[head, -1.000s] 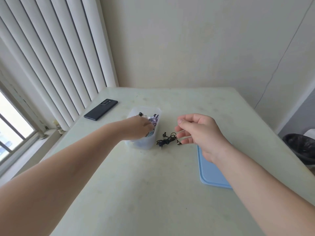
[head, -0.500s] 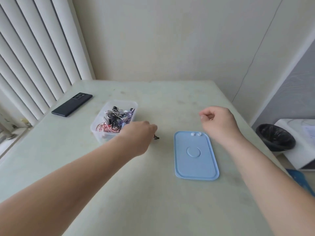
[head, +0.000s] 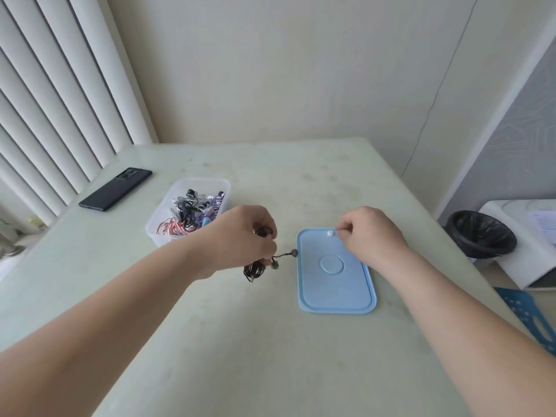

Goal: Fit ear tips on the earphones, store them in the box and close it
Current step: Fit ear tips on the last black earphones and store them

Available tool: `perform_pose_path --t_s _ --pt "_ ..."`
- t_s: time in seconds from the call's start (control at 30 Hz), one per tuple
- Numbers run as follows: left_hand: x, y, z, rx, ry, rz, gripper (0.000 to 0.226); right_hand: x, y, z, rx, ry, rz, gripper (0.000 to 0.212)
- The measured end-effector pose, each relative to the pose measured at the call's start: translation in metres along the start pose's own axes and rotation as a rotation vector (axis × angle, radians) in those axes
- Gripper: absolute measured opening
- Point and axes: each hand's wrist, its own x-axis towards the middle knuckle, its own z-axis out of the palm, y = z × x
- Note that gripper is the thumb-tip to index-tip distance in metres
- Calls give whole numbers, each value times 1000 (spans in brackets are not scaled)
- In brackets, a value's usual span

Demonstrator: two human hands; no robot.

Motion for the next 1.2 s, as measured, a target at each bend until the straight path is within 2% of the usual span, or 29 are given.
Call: perform_pose_path --t_s 0.07,0.2,0.27,0.33,0.4,0.47,0.63,0.77,0.87,0.93,1.0,1.1,1.2 --pt "-6 -5 0 -149 -22 -12 11 -3 -2 -1 -19 41 -7 12" --pt "-18 -21 2 -518 -73 -43 20 -14 -11 -2 56 138 -54 10" --pt "-21 -28 5 -568 -83 -57 28 -14 -9 -1 42 128 -43 19" --pt "-23 -33 9 -573 -103 -74 41 -9 -5 0 29 47 20 31" --pt "-24 -35 13 -620 -124 -89 49 -5 -1 2 34 -1 52 29" --pt "-22 -36 18 -715 -132 -116 53 -3 0 4 40 18 43 20" --pt "-15 -39 24 -964 -164 -192 43 5 3 8 -9 17 -30 30" --pt "-11 -40 28 -927 -142 -144 30 9 3 11 -45 15 -37 25" --pt "-8 -43 31 -951 -110 -173 26 4 3 8 -27 67 -70 18" --pt "-7 -45 32 -988 -112 -198 26 -3 -1 4 131 139 -50 14" --pt "-7 -47 33 -1019 -110 -197 27 -16 -13 -2 436 166 14 11" --pt "-4 -51 40 -1087 -116 -170 29 -39 -38 -2 860 56 103 8" --pt "-4 -54 46 -1151 -153 -119 28 -54 -54 10 1056 -25 142 9"
